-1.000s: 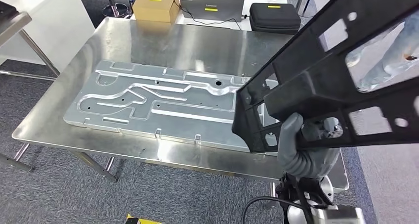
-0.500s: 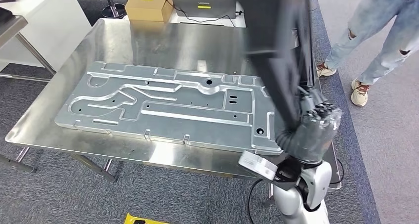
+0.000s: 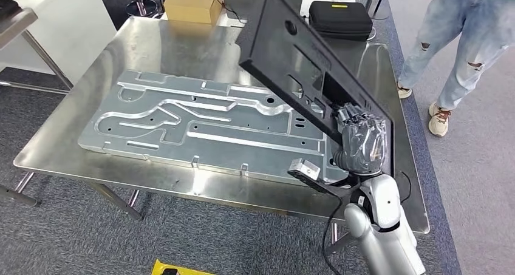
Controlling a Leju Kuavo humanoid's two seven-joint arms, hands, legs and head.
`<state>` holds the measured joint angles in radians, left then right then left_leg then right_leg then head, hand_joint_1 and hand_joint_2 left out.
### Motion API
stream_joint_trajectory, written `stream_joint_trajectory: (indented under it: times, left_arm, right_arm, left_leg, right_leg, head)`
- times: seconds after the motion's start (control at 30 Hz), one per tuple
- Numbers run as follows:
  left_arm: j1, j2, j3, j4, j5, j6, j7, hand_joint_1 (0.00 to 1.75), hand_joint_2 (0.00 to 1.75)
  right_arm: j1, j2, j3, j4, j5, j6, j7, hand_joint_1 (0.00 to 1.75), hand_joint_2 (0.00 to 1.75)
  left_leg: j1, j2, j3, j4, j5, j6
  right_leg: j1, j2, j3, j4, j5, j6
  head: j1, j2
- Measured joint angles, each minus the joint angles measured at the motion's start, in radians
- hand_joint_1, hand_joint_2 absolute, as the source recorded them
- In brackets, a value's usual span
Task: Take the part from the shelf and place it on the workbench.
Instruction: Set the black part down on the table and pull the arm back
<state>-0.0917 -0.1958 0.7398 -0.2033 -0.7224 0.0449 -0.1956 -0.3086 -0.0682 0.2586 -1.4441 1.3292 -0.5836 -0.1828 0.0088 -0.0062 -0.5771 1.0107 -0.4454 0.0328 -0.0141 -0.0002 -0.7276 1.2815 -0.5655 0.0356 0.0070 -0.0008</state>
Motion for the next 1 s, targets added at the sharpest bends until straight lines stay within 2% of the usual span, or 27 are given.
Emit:
stream_joint_trajectory:
  times: [0.03, 0.07, 0.13, 0.17, 0.2, 0.27, 0.33, 0.37, 0.43, 0.5, 0.53, 0.57, 0.6, 0.67, 0.7, 0.73, 0.87, 0.93, 1.0]
  left_arm:
    - [0.001, 0.000, 0.001, 0.000, 0.000, 0.000, -0.002, 0.00, 1.75]
    - [0.002, 0.000, 0.002, 0.000, 0.000, 0.000, -0.004, 0.00, 1.75]
    - [0.002, -0.001, 0.005, 0.000, 0.000, -0.001, -0.008, 0.00, 1.75]
    - [0.001, -0.002, 0.006, 0.000, 0.000, -0.002, -0.010, 0.00, 1.75]
    - [0.001, -0.003, 0.008, 0.000, 0.000, -0.002, -0.012, 0.00, 1.75]
    - [0.001, -0.004, 0.012, 0.000, 0.000, -0.002, -0.016, 0.00, 1.75]
    - [0.002, -0.005, 0.017, 0.000, 0.002, -0.002, -0.020, 0.00, 1.75]
    - [0.002, -0.005, 0.019, 0.000, 0.002, -0.002, -0.022, 0.00, 1.75]
    - [0.003, -0.005, 0.024, 0.000, 0.003, -0.001, -0.026, 0.00, 1.75]
    - [0.004, -0.005, 0.028, 0.000, 0.004, 0.000, -0.028, 0.00, 1.75]
    - [0.006, -0.005, 0.029, 0.000, 0.005, 0.000, -0.029, 0.00, 1.75]
    - [0.007, -0.005, 0.031, 0.000, 0.006, 0.000, -0.030, 0.00, 1.75]
    - [0.009, -0.005, 0.032, 0.000, 0.006, 0.001, -0.032, 0.00, 1.75]
    - [0.011, -0.005, 0.034, 0.000, 0.007, 0.002, -0.037, 0.00, 1.75]
    - [0.011, -0.005, 0.037, 0.000, 0.008, 0.003, -0.040, 0.00, 1.75]
    - [0.011, -0.005, 0.039, 0.000, 0.008, 0.003, -0.043, 0.00, 1.75]
    - [0.014, -0.007, 0.046, 0.001, 0.008, 0.003, -0.049, 0.00, 1.75]
    - [0.013, -0.009, 0.048, 0.001, 0.007, 0.002, -0.054, 0.00, 1.75]
    - [0.013, -0.012, 0.048, 0.001, 0.004, 0.000, -0.059, 0.00, 1.75]
  right_arm:
    - [-0.010, -0.016, 0.000, 0.039, -0.013, 0.007, -0.004, 1.75, 1.75]
    - [-0.025, -0.032, 0.000, 0.082, -0.025, 0.015, -0.011, 1.75, 1.75]
    - [-0.062, -0.064, 0.000, 0.169, -0.044, 0.029, -0.022, 1.75, 1.75]
    - [-0.083, -0.077, 0.000, 0.213, -0.054, 0.036, -0.027, 1.75, 1.75]
    - [-0.104, -0.089, 0.000, 0.256, -0.063, 0.042, -0.033, 1.75, 1.75]
    - [-0.142, -0.109, 0.000, 0.342, -0.082, 0.049, -0.048, 1.75, 1.75]
    - [-0.172, -0.125, 0.000, 0.420, -0.096, 0.055, -0.062, 1.75, 1.75]
    - [-0.187, -0.131, 0.000, 0.455, -0.101, 0.059, -0.068, 1.75, 1.75]
    - [-0.220, -0.140, 0.000, 0.522, -0.111, 0.068, -0.079, 1.75, 1.75]
    - [-0.249, -0.149, 0.000, 0.588, -0.123, 0.078, -0.092, 1.75, 1.75]
    - [-0.258, -0.153, 0.000, 0.617, -0.129, 0.082, -0.099, 1.75, 1.75]
    - [-0.266, -0.157, 0.000, 0.645, -0.133, 0.084, -0.105, 1.75, 1.75]
    - [-0.273, -0.161, 0.000, 0.671, -0.135, 0.084, -0.108, 1.75, 1.75]
    - [-0.294, -0.172, 0.000, 0.727, -0.137, 0.085, -0.113, 1.75, 1.75]
    - [-0.307, -0.179, 0.001, 0.755, -0.136, 0.085, -0.113, 1.75, 1.75]
    - [-0.319, -0.186, 0.001, 0.781, -0.133, 0.087, -0.114, 1.75, 1.75]
    - [-0.354, -0.201, 0.014, 0.851, -0.106, 0.101, -0.116, 1.75, 1.75]
    - [-0.378, -0.203, 0.035, 0.884, -0.080, 0.117, -0.121, 1.75, 1.75]
    - [-0.409, -0.199, 0.071, 0.925, -0.049, 0.144, -0.125, 1.75, 1.75]
  left_leg:
    - [0.000, -0.001, 0.000, 0.001, 0.000, 0.000]
    - [0.000, -0.001, 0.000, 0.002, -0.001, 0.000]
    - [0.000, -0.003, 0.000, 0.006, -0.004, -0.003]
    - [-0.002, -0.003, -0.001, 0.008, -0.006, -0.005]
    - [-0.004, -0.003, -0.004, 0.009, -0.007, -0.009]
    - [-0.006, -0.003, -0.009, 0.009, -0.006, -0.017]
    - [-0.007, -0.003, -0.011, 0.011, -0.010, -0.026]
    - [-0.007, -0.002, -0.018, 0.026, -0.022, -0.031]
    - [-0.006, -0.001, -0.059, 0.116, -0.071, -0.038]
    - [-0.004, 0.000, -0.127, 0.250, -0.121, -0.040]
    - [-0.004, 0.000, -0.152, 0.291, -0.126, -0.040]
    - [-0.004, 0.000, -0.161, 0.296, -0.112, -0.039]
    - [-0.004, 0.000, -0.149, 0.260, -0.078, -0.037]
    - [-0.006, 0.000, -0.095, 0.128, 0.000, -0.029]
    - [-0.007, -0.001, -0.071, 0.072, 0.020, -0.024]
    - [-0.008, -0.001, -0.058, 0.040, 0.026, -0.021]
    - [-0.009, -0.002, -0.046, 0.013, 0.023, -0.004]
    - [-0.005, -0.001, -0.040, 0.005, 0.026, 0.004]
    - [-0.006, -0.001, -0.039, 0.004, 0.025, 0.008]
  right_leg:
    - [-0.001, 0.000, -0.014, 0.024, 0.002, 0.001]
    - [-0.001, 0.000, -0.009, 0.009, 0.024, 0.001]
    - [-0.001, 0.000, 0.043, -0.113, 0.098, -0.002]
    - [0.001, 0.000, 0.073, -0.177, 0.124, -0.006]
    - [0.003, 0.000, 0.092, -0.222, 0.137, -0.010]
    - [0.009, 0.001, 0.102, -0.250, 0.136, -0.017]
    - [0.004, 0.001, 0.102, -0.258, 0.138, -0.027]
    - [0.002, 0.001, 0.104, -0.262, 0.139, -0.033]
    - [0.000, -0.001, 0.108, -0.267, 0.141, -0.042]
    - [0.002, -0.001, 0.109, -0.266, 0.139, -0.047]
    - [0.003, -0.001, 0.110, -0.265, 0.137, -0.048]
    - [0.004, -0.001, 0.112, -0.264, 0.135, -0.048]
    - [0.005, 0.000, 0.114, -0.262, 0.132, -0.047]
    - [0.006, 0.001, 0.118, -0.257, 0.125, -0.042]
    - [0.007, 0.001, 0.117, -0.254, 0.123, -0.038]
    - [0.009, 0.001, 0.115, -0.252, 0.121, -0.034]
    - [0.005, 0.000, 0.109, -0.243, 0.111, -0.014]
    - [0.001, 0.001, 0.075, -0.170, 0.068, -0.005]
    - [-0.001, 0.000, 0.011, -0.043, 0.016, 0.001]
  head:
    - [0.000, 0.000]
    - [0.000, 0.000]
    - [0.000, 0.000]
    - [0.000, 0.000]
    - [0.000, 0.000]
    - [-0.001, 0.000]
    - [-0.001, 0.000]
    - [-0.002, 0.000]
    - [-0.005, 0.000]
    - [-0.006, 0.000]
    - [-0.006, 0.000]
    - [-0.006, 0.000]
    - [-0.006, 0.000]
    - [-0.006, 0.000]
    - [-0.006, 0.000]
    - [-0.005, 0.000]
    - [-0.005, 0.000]
    - [-0.002, 0.000]
    - [-0.001, 0.000]
